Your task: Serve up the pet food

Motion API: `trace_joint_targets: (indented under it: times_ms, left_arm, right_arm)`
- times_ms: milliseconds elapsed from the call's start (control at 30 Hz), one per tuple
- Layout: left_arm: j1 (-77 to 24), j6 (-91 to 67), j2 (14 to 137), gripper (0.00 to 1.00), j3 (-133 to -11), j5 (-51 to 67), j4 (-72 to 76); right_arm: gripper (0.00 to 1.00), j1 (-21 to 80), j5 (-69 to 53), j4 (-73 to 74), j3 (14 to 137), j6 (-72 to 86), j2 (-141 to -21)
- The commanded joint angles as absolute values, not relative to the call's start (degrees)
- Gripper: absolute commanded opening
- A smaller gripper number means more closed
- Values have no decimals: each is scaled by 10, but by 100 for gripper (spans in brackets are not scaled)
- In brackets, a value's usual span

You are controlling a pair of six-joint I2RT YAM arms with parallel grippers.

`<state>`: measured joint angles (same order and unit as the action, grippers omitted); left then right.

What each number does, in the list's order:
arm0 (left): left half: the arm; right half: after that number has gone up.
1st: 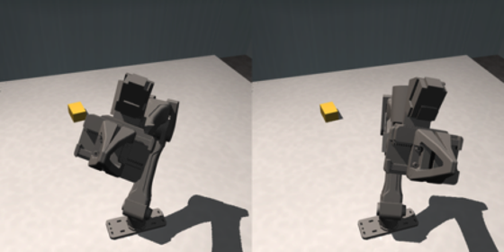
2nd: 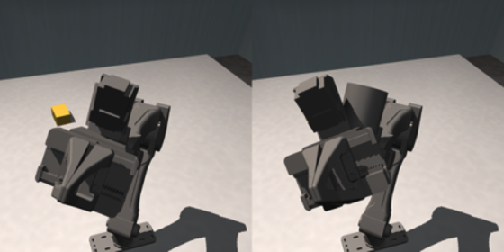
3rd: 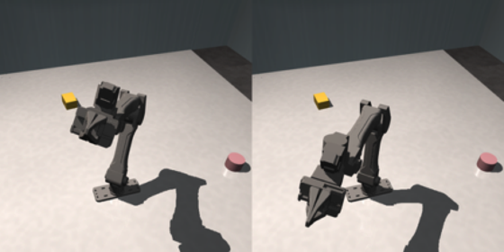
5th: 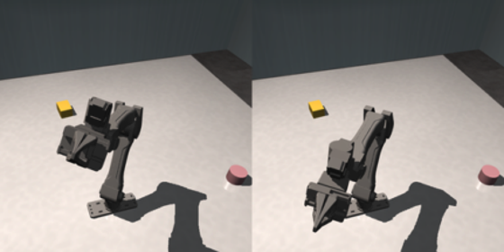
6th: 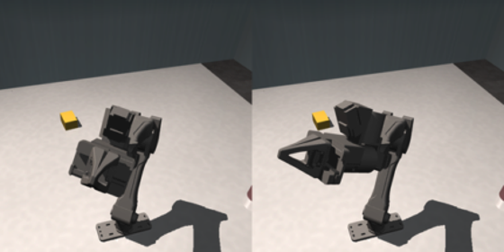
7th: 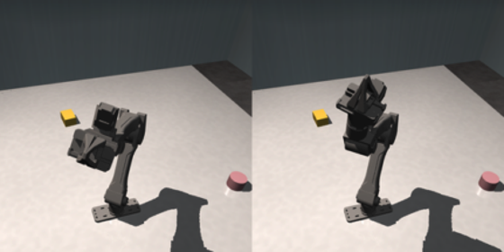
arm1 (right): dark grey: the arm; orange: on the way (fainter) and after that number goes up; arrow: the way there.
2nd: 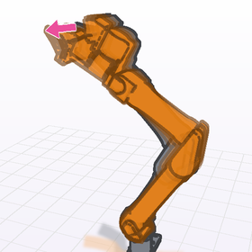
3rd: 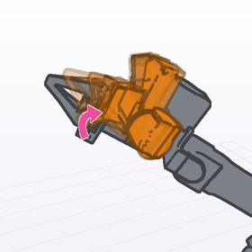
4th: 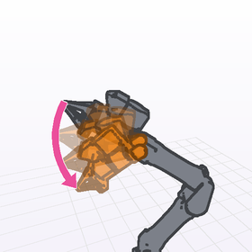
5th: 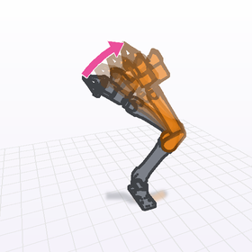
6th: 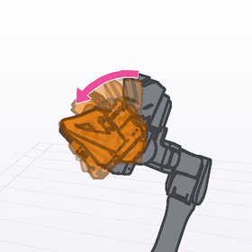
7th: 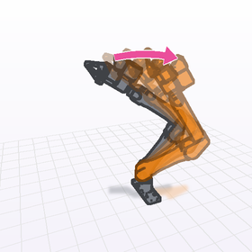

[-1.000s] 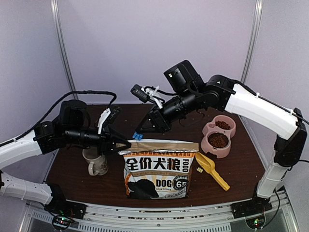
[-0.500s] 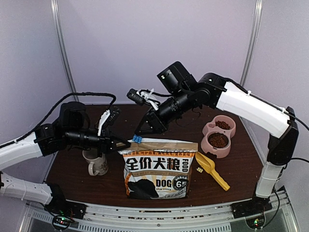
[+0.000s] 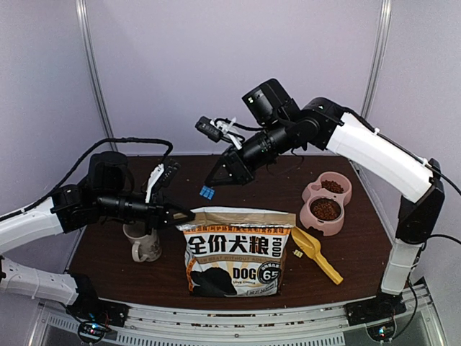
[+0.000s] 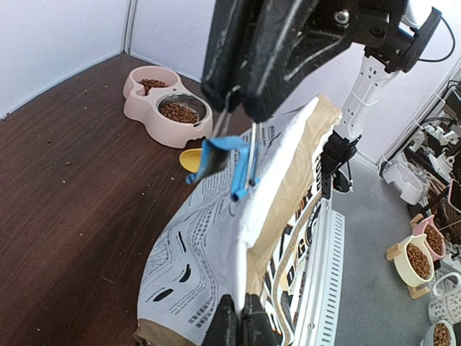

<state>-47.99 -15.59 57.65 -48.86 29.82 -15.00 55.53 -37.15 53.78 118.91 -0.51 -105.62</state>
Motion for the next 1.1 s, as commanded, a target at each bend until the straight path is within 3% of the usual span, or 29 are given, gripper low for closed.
trace_joint_targets:
  times_ms: [0, 1000, 1067]
  left_arm:
    - [-476, -144, 572, 0, -499, 310, -133]
    - [-476, -121, 605, 0, -547, 331, -139]
    - [-475, -122, 607, 0, -548, 330, -140]
  right_arm:
    - [0, 555, -399, 562, 1201, -22, -1077]
    - [0, 561, -454, 610, 1205, -76, -1126]
    - [3, 561, -451, 602, 1195, -73, -1121]
